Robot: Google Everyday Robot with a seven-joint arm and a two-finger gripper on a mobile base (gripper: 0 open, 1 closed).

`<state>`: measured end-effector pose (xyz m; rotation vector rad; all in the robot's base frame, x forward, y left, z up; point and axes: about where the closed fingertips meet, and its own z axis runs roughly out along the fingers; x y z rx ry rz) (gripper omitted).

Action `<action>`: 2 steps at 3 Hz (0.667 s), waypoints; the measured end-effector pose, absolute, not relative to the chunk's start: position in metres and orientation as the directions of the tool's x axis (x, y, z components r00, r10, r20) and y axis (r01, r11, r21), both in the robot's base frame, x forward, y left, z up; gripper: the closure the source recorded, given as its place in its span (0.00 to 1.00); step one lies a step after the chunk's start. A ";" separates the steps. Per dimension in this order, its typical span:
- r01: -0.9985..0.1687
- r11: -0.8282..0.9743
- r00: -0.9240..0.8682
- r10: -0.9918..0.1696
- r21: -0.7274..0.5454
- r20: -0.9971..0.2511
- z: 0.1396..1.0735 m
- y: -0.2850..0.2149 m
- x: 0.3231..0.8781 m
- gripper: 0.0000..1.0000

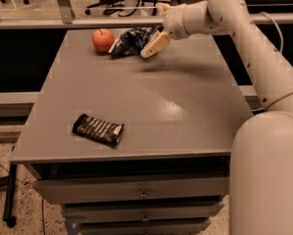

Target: Move blue chip bag near apple

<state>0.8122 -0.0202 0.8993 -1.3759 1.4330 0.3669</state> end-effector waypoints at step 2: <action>-0.751 0.570 0.044 -0.461 -0.334 -0.886 0.930 -0.181 0.787 0.00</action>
Offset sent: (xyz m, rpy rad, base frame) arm -0.0648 -0.3144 0.0533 0.2012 0.0478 -0.5474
